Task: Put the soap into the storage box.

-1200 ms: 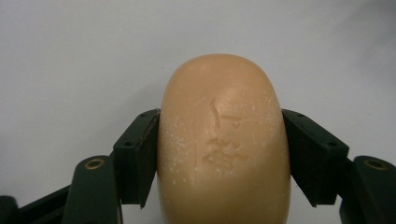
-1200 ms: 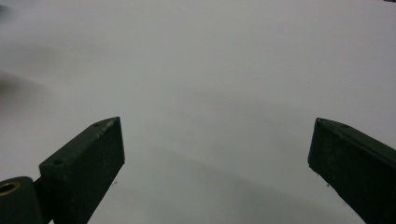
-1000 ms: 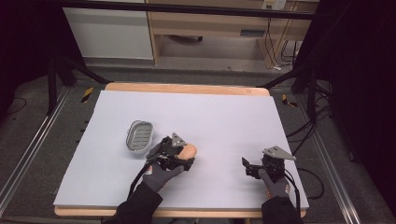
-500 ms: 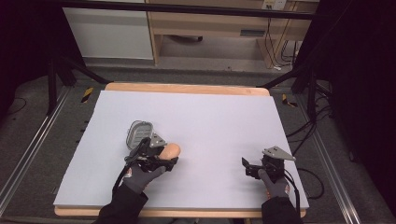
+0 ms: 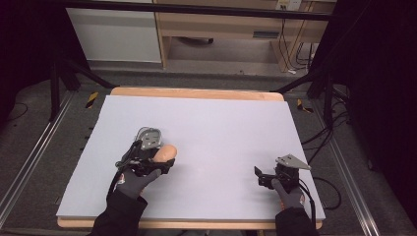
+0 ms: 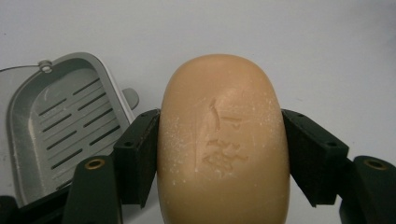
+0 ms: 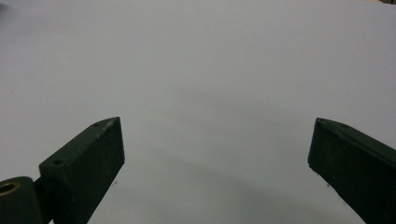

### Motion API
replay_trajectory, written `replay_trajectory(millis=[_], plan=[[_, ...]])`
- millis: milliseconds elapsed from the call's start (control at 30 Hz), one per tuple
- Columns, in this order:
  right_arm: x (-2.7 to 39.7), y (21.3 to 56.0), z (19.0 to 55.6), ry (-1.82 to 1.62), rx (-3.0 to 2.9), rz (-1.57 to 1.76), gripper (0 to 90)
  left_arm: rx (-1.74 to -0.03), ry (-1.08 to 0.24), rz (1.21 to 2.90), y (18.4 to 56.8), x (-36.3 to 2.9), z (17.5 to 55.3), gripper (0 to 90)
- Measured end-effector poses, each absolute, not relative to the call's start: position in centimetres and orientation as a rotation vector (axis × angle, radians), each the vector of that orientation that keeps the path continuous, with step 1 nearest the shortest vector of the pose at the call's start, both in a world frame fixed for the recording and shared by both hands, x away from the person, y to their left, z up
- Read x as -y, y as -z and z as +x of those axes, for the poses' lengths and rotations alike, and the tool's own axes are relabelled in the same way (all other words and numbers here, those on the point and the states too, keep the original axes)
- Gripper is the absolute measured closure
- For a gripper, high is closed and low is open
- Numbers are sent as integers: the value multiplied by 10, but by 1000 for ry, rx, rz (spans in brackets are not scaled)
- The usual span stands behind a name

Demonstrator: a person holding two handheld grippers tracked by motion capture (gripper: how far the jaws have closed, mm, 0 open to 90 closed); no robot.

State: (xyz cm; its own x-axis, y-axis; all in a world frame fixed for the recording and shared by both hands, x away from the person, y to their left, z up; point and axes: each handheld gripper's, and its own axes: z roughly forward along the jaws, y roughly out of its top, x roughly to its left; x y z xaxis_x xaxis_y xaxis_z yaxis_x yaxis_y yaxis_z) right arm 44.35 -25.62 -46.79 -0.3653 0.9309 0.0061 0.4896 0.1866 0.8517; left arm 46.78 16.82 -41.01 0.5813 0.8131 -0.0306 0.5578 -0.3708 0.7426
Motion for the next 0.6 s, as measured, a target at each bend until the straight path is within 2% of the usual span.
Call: replay_trajectory(millis=[600], plan=[[255, 469, 445, -1088, -1944, 1326, 40, -1154, -481, 2007, 400, -190, 487, 319]])
